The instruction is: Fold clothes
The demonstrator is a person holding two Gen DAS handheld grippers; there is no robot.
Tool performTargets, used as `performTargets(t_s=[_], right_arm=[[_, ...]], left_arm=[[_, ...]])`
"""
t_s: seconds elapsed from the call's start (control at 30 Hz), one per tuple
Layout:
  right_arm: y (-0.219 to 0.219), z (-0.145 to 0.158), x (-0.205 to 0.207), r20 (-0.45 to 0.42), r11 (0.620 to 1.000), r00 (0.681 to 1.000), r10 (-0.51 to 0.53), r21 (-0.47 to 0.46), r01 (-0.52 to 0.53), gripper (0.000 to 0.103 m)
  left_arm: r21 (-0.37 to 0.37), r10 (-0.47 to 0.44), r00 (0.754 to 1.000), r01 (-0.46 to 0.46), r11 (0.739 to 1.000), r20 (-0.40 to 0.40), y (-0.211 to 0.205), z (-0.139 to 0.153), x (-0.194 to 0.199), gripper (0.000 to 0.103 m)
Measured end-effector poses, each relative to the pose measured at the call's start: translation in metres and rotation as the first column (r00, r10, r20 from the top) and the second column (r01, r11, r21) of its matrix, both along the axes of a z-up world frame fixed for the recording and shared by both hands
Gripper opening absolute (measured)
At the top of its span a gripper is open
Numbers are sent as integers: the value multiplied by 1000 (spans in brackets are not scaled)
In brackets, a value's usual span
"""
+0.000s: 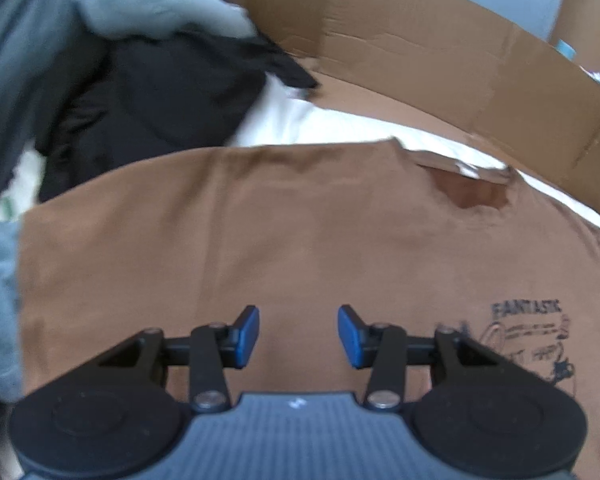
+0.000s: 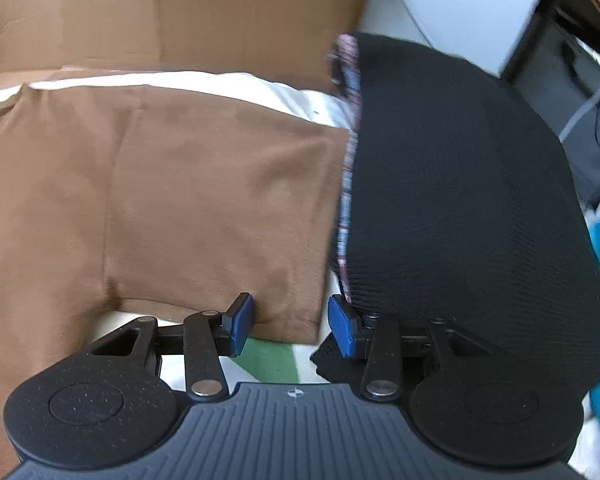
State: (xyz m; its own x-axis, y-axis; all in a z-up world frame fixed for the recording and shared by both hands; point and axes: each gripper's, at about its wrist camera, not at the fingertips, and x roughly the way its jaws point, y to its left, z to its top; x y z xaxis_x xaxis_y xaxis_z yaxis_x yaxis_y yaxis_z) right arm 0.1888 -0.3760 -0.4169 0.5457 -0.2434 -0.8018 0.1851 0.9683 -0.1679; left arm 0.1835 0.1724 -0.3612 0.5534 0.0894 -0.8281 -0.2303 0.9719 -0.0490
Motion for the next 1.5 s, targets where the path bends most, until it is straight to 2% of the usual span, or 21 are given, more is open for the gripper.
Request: performTargets(t_s=[0.13, 0.2, 0.3, 0.4, 0.5, 0.67, 0.73, 0.9, 0.97, 1.03, 1.1, 1.2, 1.37, 1.5], right_arm=[[3, 11, -10, 25, 999, 999, 28, 16, -28, 47], [5, 16, -14, 39, 999, 998, 46, 20, -47, 47], [8, 25, -16, 62, 997, 996, 62, 35, -64, 48], [10, 32, -18, 84, 996, 994, 72, 54, -77, 48], [14, 36, -18, 98, 994, 992, 81, 70, -88, 49], [24, 41, -19, 115, 987, 987, 115, 100, -126, 49], [30, 41, -19, 108, 983, 985, 132, 111, -144, 49], [41, 39, -17, 107, 978, 984, 144, 139, -158, 49], [48, 36, -17, 101, 974, 982, 159, 145, -172, 49], [53, 33, -17, 92, 972, 980, 175, 146, -187, 49], [57, 30, -16, 83, 969, 979, 187, 149, -197, 49], [61, 27, -18, 72, 967, 979, 189, 162, -199, 49], [59, 23, -22, 58, 964, 980, 189, 178, -196, 49], [55, 22, -25, 46, 964, 982, 184, 188, -190, 49]], left_arm=[[45, 64, 998, -65, 997, 15, 36, 15, -19, 46], [30, 116, 993, -116, 993, 11, 57, 22, -25, 46], [47, 168, 986, -168, 985, 6, 80, 30, -31, 46], [79, 181, 984, -181, 980, 7, 93, 36, -32, 45], [69, 170, 985, -170, 983, 4, 90, 36, -30, 44], [14, 78, 997, -78, 997, -18, 63, 19, -35, 34], [-13, 40, 999, -40, 999, -30, 52, 9, -35, 27], [16, 35, 988, -33, 999, -151, 49, -24, -33, 16], [15, 61, 983, -59, 998, -170, 54, -30, -35, 15], [31, 75, 981, -71, 997, -179, 55, -31, -37, 8], [72, 65, 980, -52, 996, -190, 51, -30, -37, 8], [69, 87, 977, -74, 995, -195, 57, -27, -39, 8], [87, 169, 969, -155, 984, -181, 81, -13, -44, 8], [93, 244, 959, -232, 968, -142, 105, 8, -52, 9]])
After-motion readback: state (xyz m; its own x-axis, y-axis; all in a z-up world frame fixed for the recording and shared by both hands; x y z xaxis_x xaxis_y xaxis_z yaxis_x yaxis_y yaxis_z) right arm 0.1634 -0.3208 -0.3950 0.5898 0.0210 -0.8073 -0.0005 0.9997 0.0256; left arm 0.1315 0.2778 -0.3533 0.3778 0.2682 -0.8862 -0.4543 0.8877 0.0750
